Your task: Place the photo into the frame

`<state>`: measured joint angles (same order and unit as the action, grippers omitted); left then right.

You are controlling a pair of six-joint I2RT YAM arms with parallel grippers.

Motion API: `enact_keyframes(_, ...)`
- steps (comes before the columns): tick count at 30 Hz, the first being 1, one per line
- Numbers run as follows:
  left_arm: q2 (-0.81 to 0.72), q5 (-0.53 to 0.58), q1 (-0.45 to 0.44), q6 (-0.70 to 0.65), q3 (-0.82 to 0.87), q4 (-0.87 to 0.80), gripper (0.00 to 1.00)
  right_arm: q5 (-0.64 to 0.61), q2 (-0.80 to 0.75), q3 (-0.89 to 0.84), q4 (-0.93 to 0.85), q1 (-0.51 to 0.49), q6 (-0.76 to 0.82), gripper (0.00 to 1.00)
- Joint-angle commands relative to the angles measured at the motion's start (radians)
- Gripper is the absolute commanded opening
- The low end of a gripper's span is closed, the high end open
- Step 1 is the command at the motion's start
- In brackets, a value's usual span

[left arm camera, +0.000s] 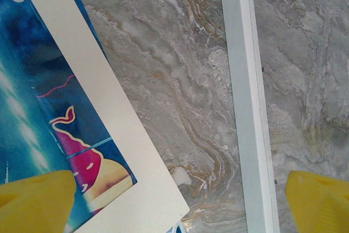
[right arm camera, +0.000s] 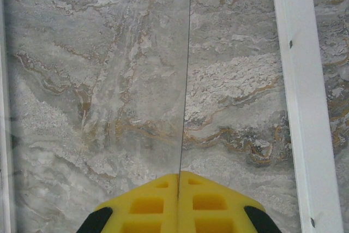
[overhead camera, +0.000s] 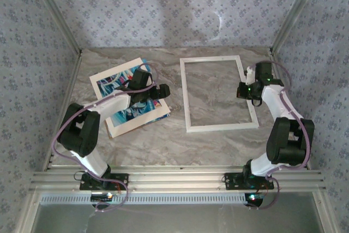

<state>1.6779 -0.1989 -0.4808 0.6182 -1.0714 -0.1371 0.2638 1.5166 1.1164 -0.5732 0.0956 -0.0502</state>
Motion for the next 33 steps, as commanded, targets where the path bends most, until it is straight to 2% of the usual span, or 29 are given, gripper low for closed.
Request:
enact_keyframes(1,0.011,-0.022,-0.007,-0.015,-0.033,-0.018,0.98,-0.023,-0.028,0.025,-0.016,0.01,0.026,0.0)
enact_keyframes(14,0.011,-0.024,-0.008,-0.016,-0.031,-0.02,0.98,-0.014,-0.031,0.029,-0.013,0.014,0.042,0.0)
enact_keyframes(24,0.014,-0.028,-0.008,-0.015,-0.034,-0.019,0.99,-0.07,-0.05,0.021,-0.012,0.016,0.042,0.0)
enact_keyframes(33,0.014,-0.03,-0.009,-0.012,-0.032,-0.02,0.99,-0.035,-0.031,0.019,-0.008,0.01,0.045,0.0)
